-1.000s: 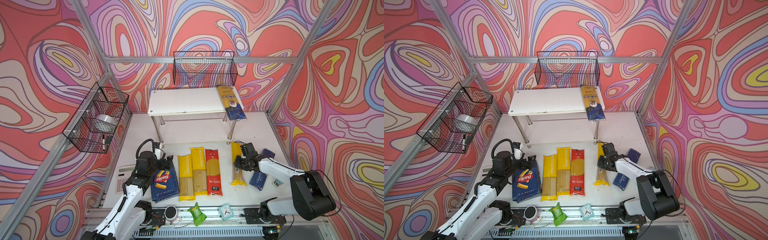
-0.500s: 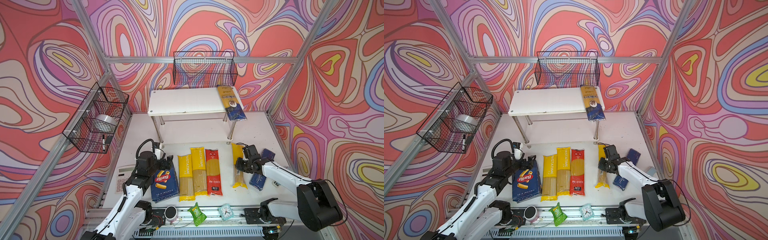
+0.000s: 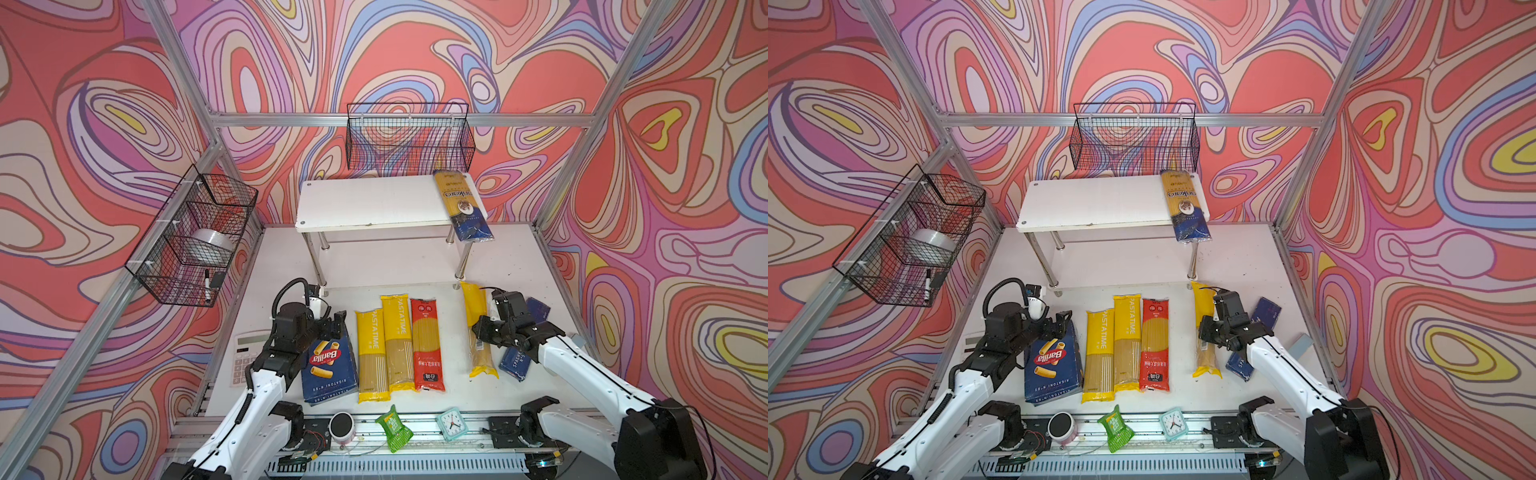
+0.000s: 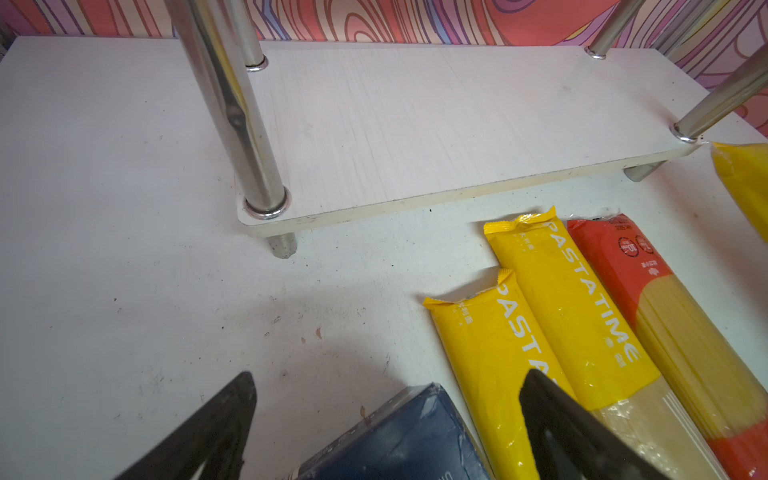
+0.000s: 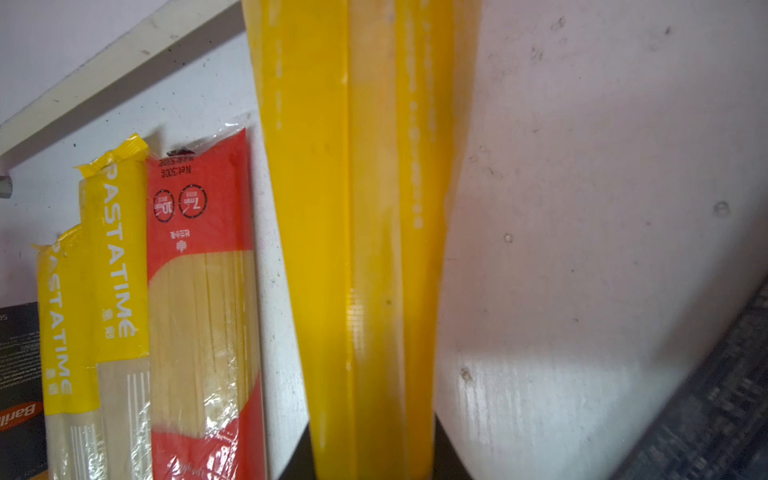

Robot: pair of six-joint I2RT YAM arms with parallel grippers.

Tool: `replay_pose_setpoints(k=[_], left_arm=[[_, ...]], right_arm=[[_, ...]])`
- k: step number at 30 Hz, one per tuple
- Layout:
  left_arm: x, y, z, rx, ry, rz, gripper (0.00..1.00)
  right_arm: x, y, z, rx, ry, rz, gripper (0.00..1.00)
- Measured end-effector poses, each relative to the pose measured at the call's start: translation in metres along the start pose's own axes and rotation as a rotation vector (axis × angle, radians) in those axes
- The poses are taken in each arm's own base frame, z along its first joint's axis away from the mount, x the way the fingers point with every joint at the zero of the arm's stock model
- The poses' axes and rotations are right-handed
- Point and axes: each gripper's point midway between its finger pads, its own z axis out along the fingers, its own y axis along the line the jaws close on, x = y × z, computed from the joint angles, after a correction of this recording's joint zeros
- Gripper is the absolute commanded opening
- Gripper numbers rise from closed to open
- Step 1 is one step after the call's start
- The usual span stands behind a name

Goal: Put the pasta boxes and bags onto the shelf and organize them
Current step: 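Lift the yellow spaghetti bag upright with the right gripper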

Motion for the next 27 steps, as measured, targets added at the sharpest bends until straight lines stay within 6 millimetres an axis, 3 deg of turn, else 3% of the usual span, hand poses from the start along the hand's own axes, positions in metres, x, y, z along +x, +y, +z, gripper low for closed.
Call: replay_pose_setpoints(k=[5,12,20,27], left_arm=[[0.0,0.0,0.0,0.0,0.0,0.0,1.0],[0.0,0.0,0.0,0.0,0.0,0.0,1.0],[0.0,0.0,0.0,0.0,0.0,0.0,1.0],[0.0,0.0,0.0,0.0,0.0,0.0,1.0]], right_arm=[[0.002,0.009,-0.007,-0.05,0.003,-0.016,0.0],[0.002,0.038,-0.021,-0.192,0.027,-0.062,0.0],[-0.014,0.073,-0.056,-0.335,-0.059,-0.137,0.0],[-0.02,0.095,-0.064,-0.365,-0.06,-0.19,0.0]])
